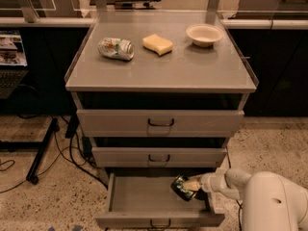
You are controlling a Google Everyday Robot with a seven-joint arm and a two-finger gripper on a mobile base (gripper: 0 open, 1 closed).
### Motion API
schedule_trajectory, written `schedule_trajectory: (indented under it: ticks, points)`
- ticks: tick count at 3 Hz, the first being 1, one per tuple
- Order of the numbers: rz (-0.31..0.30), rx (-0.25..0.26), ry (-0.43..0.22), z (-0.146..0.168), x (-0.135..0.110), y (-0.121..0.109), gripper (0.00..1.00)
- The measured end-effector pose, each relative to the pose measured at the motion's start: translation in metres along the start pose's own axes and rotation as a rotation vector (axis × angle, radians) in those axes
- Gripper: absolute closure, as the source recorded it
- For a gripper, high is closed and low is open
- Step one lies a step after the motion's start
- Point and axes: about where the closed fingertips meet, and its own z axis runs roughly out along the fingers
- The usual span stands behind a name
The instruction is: Place green can into bottom drawer
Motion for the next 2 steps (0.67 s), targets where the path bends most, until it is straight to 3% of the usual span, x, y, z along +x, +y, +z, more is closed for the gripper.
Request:
schedule_trajectory:
  ticks: [1, 2]
  points:
    - [0.000, 0.000, 0.000, 0.0000, 0.0000, 0.0000, 0.35]
    - [0.000, 0.000, 0.000, 0.0000, 0.0000, 0.0000, 0.10]
